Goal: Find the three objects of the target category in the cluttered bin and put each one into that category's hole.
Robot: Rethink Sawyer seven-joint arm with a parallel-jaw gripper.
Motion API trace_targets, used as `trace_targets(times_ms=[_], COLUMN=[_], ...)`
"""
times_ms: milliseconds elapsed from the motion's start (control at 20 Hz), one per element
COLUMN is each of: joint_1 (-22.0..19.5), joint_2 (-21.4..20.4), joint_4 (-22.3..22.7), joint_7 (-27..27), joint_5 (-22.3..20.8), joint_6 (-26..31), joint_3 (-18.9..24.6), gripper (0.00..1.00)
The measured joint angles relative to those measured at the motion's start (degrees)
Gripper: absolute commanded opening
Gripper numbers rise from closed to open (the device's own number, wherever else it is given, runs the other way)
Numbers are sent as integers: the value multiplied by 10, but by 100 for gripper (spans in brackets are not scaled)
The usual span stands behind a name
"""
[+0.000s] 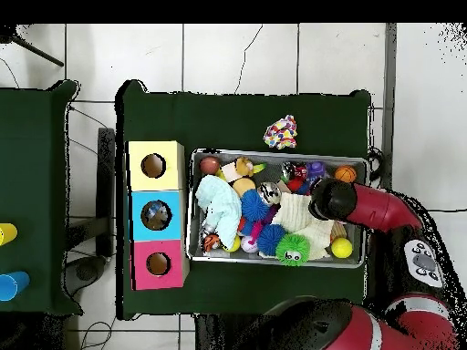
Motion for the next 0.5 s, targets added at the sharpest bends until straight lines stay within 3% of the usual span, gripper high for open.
trace_targets(times_ms=[500], joint_1=[-1], joint_2=[-16], joint_4=[23], joint_7=[0], joint_5=[0], joint_6=[0], joint_3=[29], gripper=[100])
